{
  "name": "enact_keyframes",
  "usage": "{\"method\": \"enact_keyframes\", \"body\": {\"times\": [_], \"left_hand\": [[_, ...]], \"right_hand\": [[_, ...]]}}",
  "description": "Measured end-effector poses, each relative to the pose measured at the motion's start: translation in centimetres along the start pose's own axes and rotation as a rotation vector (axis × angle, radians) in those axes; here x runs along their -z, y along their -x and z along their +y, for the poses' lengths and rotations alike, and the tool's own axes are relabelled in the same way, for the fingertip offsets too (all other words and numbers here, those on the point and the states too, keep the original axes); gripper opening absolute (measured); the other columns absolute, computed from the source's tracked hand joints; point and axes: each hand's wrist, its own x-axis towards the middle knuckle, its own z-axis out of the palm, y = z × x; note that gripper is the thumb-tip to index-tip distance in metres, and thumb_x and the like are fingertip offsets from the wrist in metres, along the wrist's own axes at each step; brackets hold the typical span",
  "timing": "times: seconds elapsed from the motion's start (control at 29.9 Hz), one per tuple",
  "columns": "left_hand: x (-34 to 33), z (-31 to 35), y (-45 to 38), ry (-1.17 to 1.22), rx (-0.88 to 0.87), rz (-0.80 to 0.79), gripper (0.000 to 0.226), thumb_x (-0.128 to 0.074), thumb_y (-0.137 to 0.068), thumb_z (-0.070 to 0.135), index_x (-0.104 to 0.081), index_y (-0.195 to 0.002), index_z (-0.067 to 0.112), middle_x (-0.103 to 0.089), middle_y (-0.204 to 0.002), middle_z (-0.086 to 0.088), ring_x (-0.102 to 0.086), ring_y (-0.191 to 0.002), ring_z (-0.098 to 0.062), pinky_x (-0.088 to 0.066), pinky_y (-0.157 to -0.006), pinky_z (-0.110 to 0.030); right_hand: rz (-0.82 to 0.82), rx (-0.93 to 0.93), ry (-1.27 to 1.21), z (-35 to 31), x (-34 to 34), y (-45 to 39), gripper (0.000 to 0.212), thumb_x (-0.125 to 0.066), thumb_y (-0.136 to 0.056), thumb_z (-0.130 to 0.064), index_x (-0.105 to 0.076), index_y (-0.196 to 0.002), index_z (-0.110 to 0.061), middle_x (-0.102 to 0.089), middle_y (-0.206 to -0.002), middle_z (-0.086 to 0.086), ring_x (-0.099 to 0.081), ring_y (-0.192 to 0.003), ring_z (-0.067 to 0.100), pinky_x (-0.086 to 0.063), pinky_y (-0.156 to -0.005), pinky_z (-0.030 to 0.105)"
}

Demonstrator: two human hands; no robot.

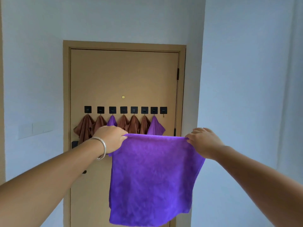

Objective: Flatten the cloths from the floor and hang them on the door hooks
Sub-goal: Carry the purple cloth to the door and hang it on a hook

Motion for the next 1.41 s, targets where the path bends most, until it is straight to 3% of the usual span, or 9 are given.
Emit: {"method": "enact_keyframes", "body": {"times": [0.23,0.57,0.74,0.9,1.04,1.1,1.24,1.31,1.41], "left_hand": [[-6.9,-1.3,-7.2,-0.003,0.011,-0.002,0.034,-0.031,-0.101,0.035,-0.057,-0.079,0.03,-0.062,-0.079,0.011,-0.057,-0.074,-0.009,-0.05,-0.076,-0.034],[-16.6,-2.4,-21.2,-0.057,0.165,0.156,0.022,-0.033,-0.097,0.02,-0.053,-0.088,0.026,-0.061,-0.087,0.007,-0.059,-0.072,-0.015,-0.053,-0.066,-0.036],[-19.6,-2.4,-27.4,-0.126,0.099,0.201,0.015,-0.04,-0.088,0.007,-0.039,-0.093,0.022,-0.056,-0.083,0.003,-0.052,-0.063,-0.024,-0.032,-0.051,-0.033],[-22.7,-2.5,-32.4,-0.256,-0.121,0.18,0.033,-0.046,-0.081,-0.001,-0.041,-0.104,0.022,-0.048,-0.11,0.001,-0.042,-0.058,-0.022,-0.028,-0.049,-0.033],[-25.3,-2.9,-36.4,-0.33,-0.257,0.128,0.026,-0.046,-0.082,0.002,-0.041,-0.097,0.023,-0.048,-0.093,-0.003,-0.046,-0.068,-0.026,-0.044,-0.059,-0.038],[-26.4,-3.1,-38.4,-0.307,-0.264,0.15,0.03,-0.045,-0.084,0.003,-0.045,-0.104,0.026,-0.048,-0.093,-0.001,-0.042,-0.069,-0.024,-0.038,-0.059,-0.037],[-28.7,-3.5,-42.3,-0.228,-0.254,0.133,0.056,-0.046,-0.085,0.004,-0.041,-0.129,0.039,-0.036,-0.09,0.001,-0.04,-0.065,-0.024,-0.021,-0.053,-0.032],[-29.6,-3.8,-44.2,-0.164,-0.257,0.104,0.064,-0.046,-0.087,0.005,-0.033,-0.137,0.043,-0.033,-0.092,0.001,-0.045,-0.068,-0.026,-0.029,-0.053,-0.033],[-30.7,-4.0,-46.9,-0.138,-0.237,0.078,0.065,-0.045,-0.089,0.007,-0.03,-0.14,0.045,-0.044,-0.106,-0.002,-0.053,-0.074,-0.027,-0.039,-0.055,-0.034]], "right_hand": [[-0.023,-0.03,0.008,1.4,-6.2,-6.7,0.031,-0.034,-0.103,-0.033,-0.06,-0.12,-0.028,-0.063,-0.115,-0.006,-0.051,-0.114,0.016,-0.041,-0.097,0.032],[-0.022,-0.125,0.0,4.5,-17.3,-21.4,0.025,-0.041,-0.1,-0.021,-0.059,-0.118,-0.021,-0.06,-0.116,0.0,-0.052,-0.109,0.022,-0.043,-0.085,0.033],[-0.006,-0.23,-0.158,6.4,-21.6,-27.4,0.029,-0.04,-0.097,-0.007,-0.062,-0.115,-0.014,-0.06,-0.11,0.006,-0.059,-0.101,0.027,-0.049,-0.075,0.035],[0.066,-0.29,-0.217,7.8,-25.1,-31.7,0.03,-0.041,-0.094,-0.001,-0.062,-0.111,-0.013,-0.058,-0.098,0.006,-0.059,-0.084,0.025,-0.042,-0.065,0.03],[0.099,-0.335,-0.201,9.1,-27.3,-34.9,0.033,-0.039,-0.092,-0.001,-0.063,-0.111,-0.014,-0.063,-0.094,0.006,-0.059,-0.081,0.026,-0.042,-0.064,0.03],[0.128,-0.345,-0.186,9.3,-28.0,-35.7,0.031,-0.039,-0.093,-0.004,-0.061,-0.112,-0.015,-0.063,-0.095,0.005,-0.056,-0.078,0.024,-0.04,-0.064,0.03],[0.187,-0.231,-0.143,9.7,-28.9,-37.2,0.014,-0.043,-0.095,-0.011,-0.043,-0.102,-0.023,-0.049,-0.082,-0.004,-0.05,-0.071,0.016,-0.041,-0.061,0.03],[0.151,-0.126,-0.112,10.0,-29.1,-38.2,0.014,-0.048,-0.096,-0.017,-0.039,-0.1,-0.027,-0.051,-0.089,-0.005,-0.051,-0.076,0.015,-0.044,-0.064,0.029],[0.082,-0.019,-0.009,10.7,-29.9,-39.8,0.023,-0.052,-0.096,-0.022,-0.05,-0.118,-0.024,-0.053,-0.11,0.001,-0.052,-0.097,0.02,-0.05,-0.079,0.032]]}}
